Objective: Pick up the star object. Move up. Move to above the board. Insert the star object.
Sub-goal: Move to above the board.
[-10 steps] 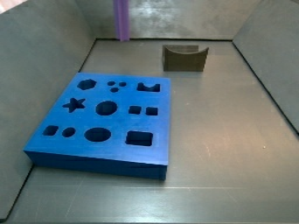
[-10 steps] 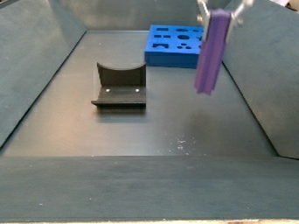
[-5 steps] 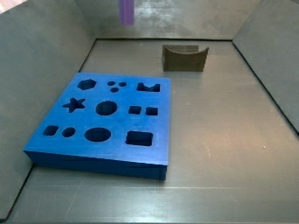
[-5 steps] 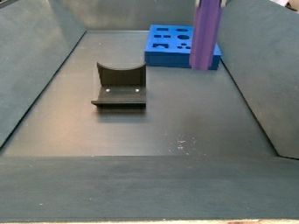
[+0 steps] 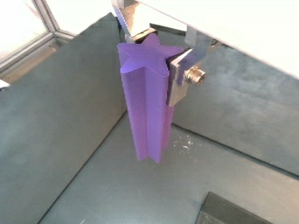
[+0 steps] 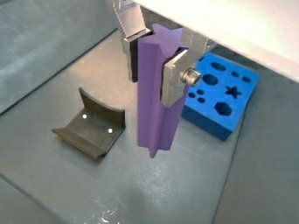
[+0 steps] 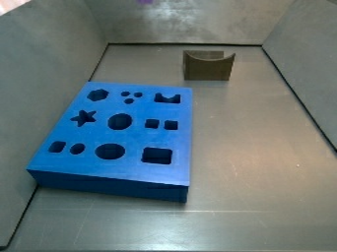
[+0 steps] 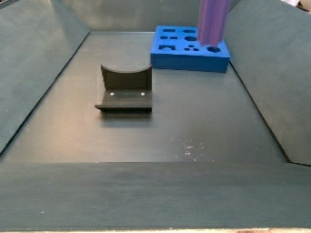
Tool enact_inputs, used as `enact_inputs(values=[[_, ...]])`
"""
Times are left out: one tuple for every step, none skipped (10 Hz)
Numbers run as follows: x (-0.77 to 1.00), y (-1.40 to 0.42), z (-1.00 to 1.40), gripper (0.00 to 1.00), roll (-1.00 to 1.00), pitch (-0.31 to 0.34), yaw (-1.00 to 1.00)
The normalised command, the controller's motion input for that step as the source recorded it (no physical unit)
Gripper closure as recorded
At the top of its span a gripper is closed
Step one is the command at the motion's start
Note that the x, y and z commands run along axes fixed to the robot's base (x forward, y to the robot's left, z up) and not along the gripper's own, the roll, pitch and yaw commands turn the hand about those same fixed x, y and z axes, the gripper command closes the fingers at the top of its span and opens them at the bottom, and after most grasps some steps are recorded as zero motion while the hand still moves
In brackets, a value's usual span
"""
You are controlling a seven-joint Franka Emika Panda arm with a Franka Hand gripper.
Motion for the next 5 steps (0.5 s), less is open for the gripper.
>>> enact_inputs(values=[[0.12,-1.0,0.06,1.0,0.16,0.038,0.9],[0.12,-1.0,0.03,1.0,0.17,0.031,0.88],[0.12,-1.0,0.04,1.0,0.15,0.01,0.58],[0.12,-1.0,0.04,1.0,0.07,0.003,0.26],[0.12,-1.0,0.04,1.0,0.05,0.005,0.14]])
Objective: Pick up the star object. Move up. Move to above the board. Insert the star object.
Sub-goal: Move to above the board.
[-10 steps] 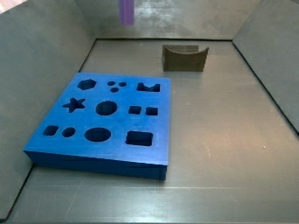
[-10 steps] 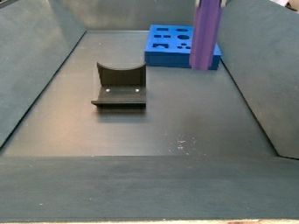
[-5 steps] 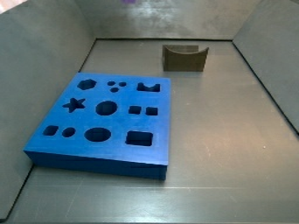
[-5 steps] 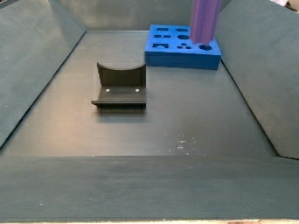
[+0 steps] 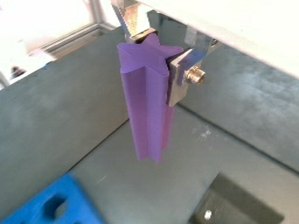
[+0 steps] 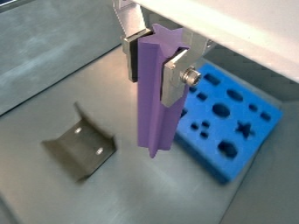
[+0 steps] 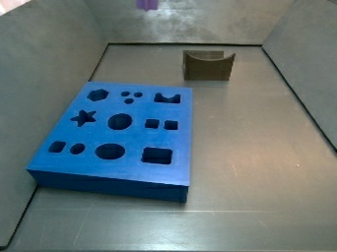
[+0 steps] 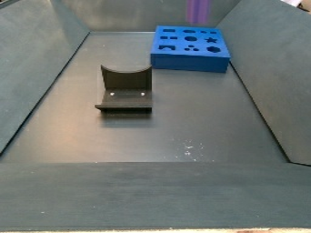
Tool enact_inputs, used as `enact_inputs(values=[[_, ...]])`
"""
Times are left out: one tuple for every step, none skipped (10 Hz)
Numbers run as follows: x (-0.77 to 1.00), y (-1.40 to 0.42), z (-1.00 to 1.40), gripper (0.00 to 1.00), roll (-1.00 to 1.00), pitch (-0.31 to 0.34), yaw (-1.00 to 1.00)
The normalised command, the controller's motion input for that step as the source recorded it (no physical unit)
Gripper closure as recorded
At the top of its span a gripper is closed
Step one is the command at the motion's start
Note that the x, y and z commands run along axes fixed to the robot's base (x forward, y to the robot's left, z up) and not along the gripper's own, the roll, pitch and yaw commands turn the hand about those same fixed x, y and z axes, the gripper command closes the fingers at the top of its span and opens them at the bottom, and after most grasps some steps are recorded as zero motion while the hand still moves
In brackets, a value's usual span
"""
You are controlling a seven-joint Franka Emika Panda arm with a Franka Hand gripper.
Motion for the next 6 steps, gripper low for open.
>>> enact_inputs(values=[[0.13,-1.0,0.04,1.0,0.03,0.009,0.08],[0.13,-1.0,0.04,1.0,0.01,0.018,0.04],[0.15,-1.0,0.04,1.0,0.01,0.032,0.03],[0.16,-1.0,0.04,1.0,0.01,0.042,0.02],[0.17,-1.0,0.04,1.0,0.0,0.052,0.02],[0.18,-1.0,0.04,1.0,-0.01,0.062,0.01]])
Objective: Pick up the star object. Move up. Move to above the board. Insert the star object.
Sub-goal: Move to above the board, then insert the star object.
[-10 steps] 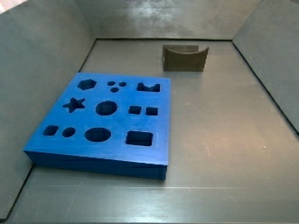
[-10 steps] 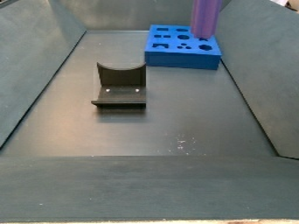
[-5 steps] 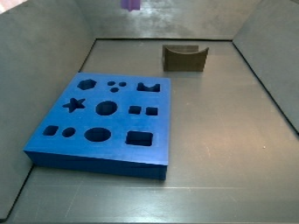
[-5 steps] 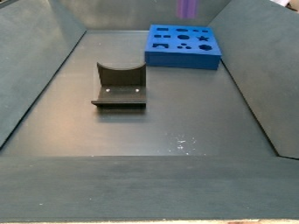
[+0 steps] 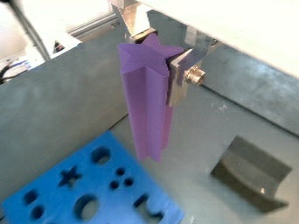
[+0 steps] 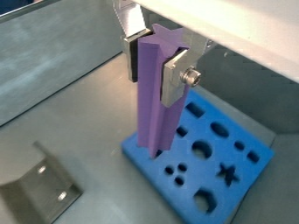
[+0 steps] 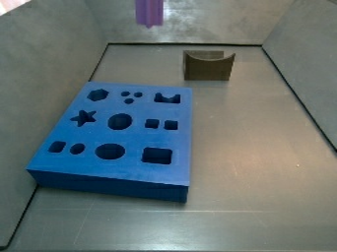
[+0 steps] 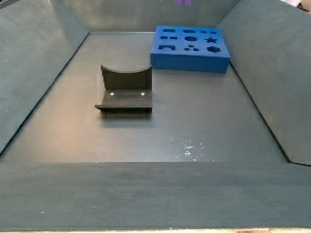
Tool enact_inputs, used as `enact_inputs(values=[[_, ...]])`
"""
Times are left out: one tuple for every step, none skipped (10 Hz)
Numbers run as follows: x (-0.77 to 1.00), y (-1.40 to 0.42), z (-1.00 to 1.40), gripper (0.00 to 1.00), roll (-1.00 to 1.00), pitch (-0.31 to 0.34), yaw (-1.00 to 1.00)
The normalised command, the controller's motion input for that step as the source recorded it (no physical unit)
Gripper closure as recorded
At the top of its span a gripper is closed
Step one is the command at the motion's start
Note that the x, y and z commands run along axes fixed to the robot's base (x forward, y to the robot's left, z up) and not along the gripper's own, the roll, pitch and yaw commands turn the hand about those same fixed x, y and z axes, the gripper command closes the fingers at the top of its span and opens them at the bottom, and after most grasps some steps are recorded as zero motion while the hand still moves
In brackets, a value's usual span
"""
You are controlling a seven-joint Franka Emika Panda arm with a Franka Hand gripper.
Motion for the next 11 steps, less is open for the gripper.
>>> enact_inputs(values=[[0.2,-1.0,0.04,1.0,0.01,0.074,0.01],[0.22,-1.0,0.05,1.0,0.01,0.086,0.01],[0.19,-0.71,0.04,1.0,0.01,0.103,0.01],[0.14,-0.45,0.04,1.0,0.02,0.11,0.01],[0.12,-0.32,0.04,1.0,0.03,0.11,0.01],[0.08,-0.17,0.03,1.0,0.03,0.093,0.01],[0.0,-0.06,0.0,1.0,-0.01,0.0,0.0],[0.0,-0.01,-0.02,1.0,-0.05,0.0,0.0],[-0.02,0.0,0.0,1.0,0.0,0.0,0.0],[-0.08,0.0,0.0,1.0,-0.03,0.0,0.0],[-0.14,0.01,0.0,1.0,-0.02,0.0,0.0]])
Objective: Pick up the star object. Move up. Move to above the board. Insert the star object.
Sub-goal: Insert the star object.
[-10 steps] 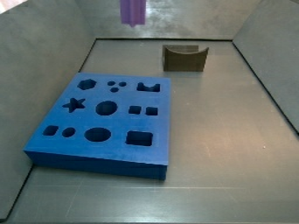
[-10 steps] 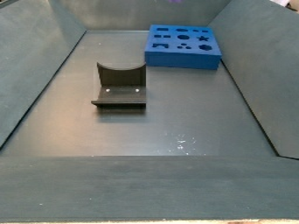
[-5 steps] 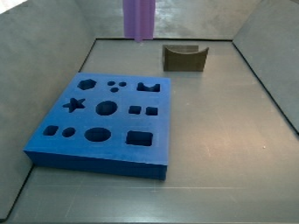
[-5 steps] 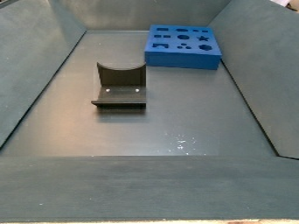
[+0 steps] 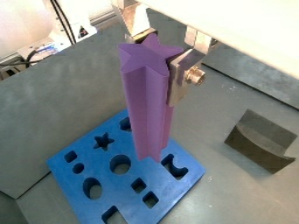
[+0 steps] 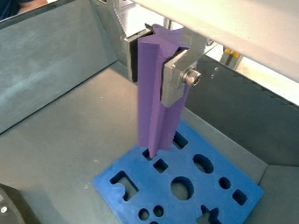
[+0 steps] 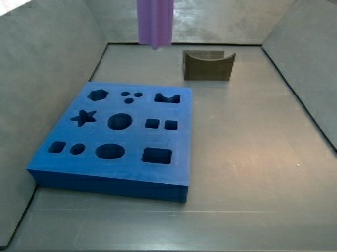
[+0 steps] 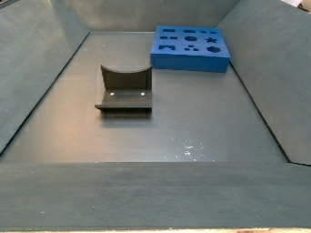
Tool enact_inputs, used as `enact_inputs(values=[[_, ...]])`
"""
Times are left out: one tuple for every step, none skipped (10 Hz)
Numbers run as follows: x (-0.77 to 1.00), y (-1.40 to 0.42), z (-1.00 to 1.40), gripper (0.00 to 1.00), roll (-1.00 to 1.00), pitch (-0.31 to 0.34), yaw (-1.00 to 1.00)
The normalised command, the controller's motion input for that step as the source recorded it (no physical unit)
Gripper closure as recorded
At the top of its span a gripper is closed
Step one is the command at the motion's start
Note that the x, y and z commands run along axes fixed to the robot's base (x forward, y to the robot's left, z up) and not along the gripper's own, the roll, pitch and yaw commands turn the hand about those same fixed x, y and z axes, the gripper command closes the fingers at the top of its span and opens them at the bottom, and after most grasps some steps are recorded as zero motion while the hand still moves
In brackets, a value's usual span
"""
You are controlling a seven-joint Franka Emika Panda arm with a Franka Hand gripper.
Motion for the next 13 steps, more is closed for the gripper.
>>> enact_inputs(values=[[-0.24,0.03,-0.04,1.0,0.0,0.0,0.0],[-0.61,0.17,-0.18,1.0,0.0,0.0,-0.17],[-0.31,0.04,-0.08,1.0,0.0,0.0,-0.08],[0.0,0.0,0.0,1.0,0.0,0.0,0.0],[-0.29,0.07,-0.15,1.0,0.07,0.0,0.0],[-1.0,0.17,-0.42,1.0,0.04,-0.05,-0.25],[-1.0,0.18,-0.5,1.0,0.0,-0.053,-0.24],[-1.0,0.18,-0.54,1.0,-0.18,-0.046,-0.17],[-0.64,0.0,-0.41,1.0,-0.37,-0.011,0.0],[-0.53,-0.07,-0.31,1.0,-0.43,0.027,0.01],[-0.58,-0.07,-0.31,1.0,-0.42,0.043,0.0],[-0.14,0.0,-0.26,1.0,-0.28,0.0,0.2],[0.0,0.0,-0.05,1.0,0.0,0.0,0.0]])
